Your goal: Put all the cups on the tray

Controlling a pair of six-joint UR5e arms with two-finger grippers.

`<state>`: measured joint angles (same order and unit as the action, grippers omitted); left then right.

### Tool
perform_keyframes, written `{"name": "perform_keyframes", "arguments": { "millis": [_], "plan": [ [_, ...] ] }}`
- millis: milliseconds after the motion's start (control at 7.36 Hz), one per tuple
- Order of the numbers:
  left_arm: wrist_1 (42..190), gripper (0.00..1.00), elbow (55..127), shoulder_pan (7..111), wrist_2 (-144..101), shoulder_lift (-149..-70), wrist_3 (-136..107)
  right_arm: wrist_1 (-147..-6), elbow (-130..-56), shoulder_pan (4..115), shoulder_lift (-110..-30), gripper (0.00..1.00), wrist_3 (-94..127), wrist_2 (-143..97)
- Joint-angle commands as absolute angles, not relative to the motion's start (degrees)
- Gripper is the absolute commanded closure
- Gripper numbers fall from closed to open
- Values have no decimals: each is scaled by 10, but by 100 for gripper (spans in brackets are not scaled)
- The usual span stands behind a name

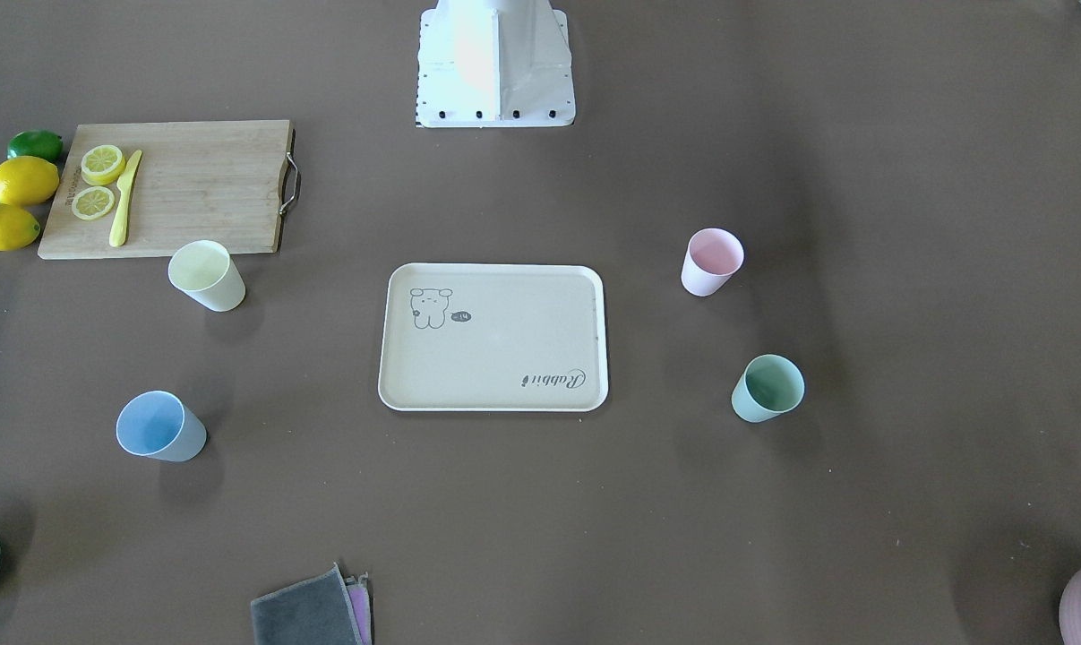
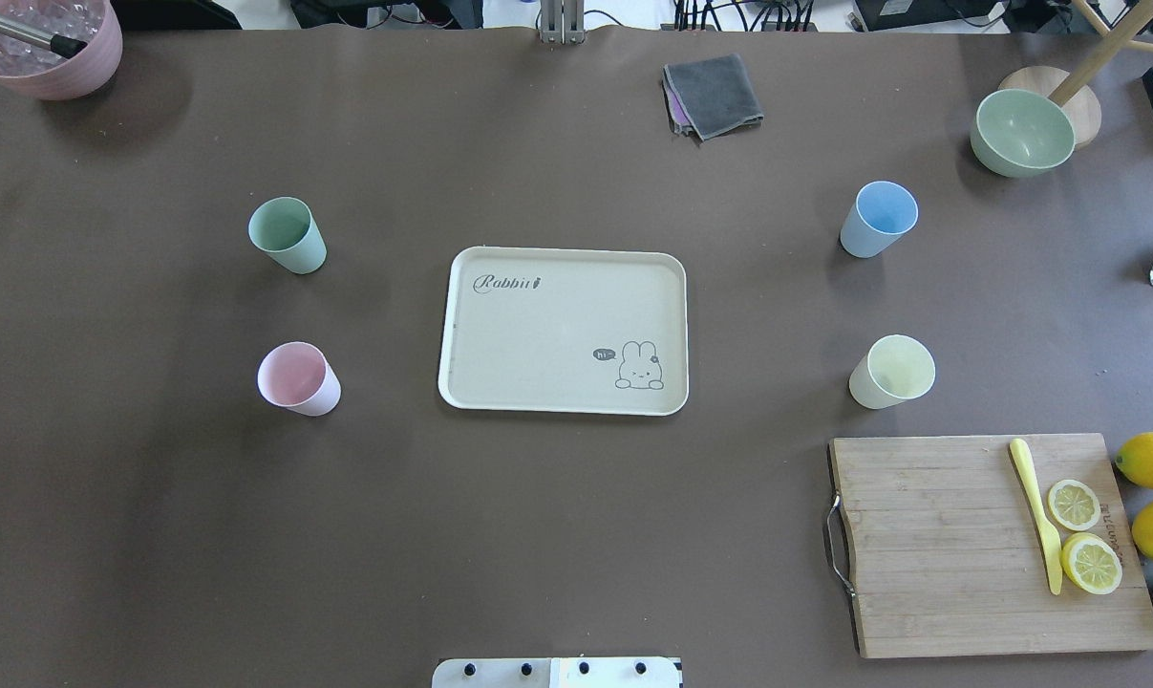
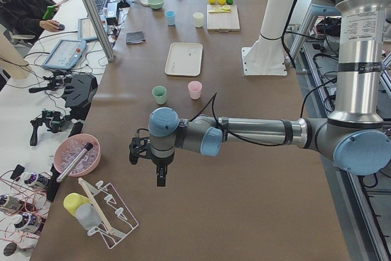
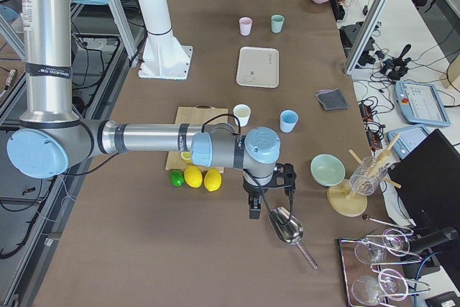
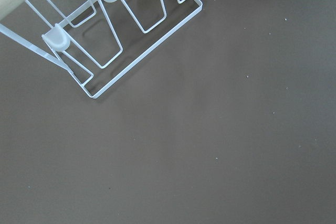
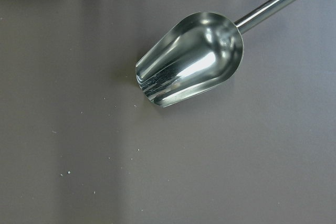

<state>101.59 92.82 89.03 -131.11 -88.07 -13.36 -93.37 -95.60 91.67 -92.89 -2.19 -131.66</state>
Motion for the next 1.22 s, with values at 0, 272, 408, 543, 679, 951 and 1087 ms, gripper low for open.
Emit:
{"name": "perform_keyframes", "arguments": {
  "millis": [0,272,408,543,679,951,1087],
  "plan": [
    [1016,2,925,889,-1311,-882,-134,-933,-955,917,-928,0,-22,-1317],
    [1016,2,920,889,-1311,-882,-134,-930,-954,917,-926,0,-22,-1317],
    [1018,2,919,889,-1311,-882,-134,-930,-954,917,-926,0,-22,-1317],
    [1016,2,918,889,-1310,-885,-134,-930,-954,917,-927,0,-22,-1318],
    [1016,2,919,889,-1311,-887,-137,-929,-954,917,-926,0,-22,-1318],
    [1016,2,921,889,-1310,-886,-137,-929,-957,917,-926,0,-22,-1315],
    [1016,2,920,889,-1310,-886,-137,-929,-957,917,-926,0,-22,-1313]
  ]
}}
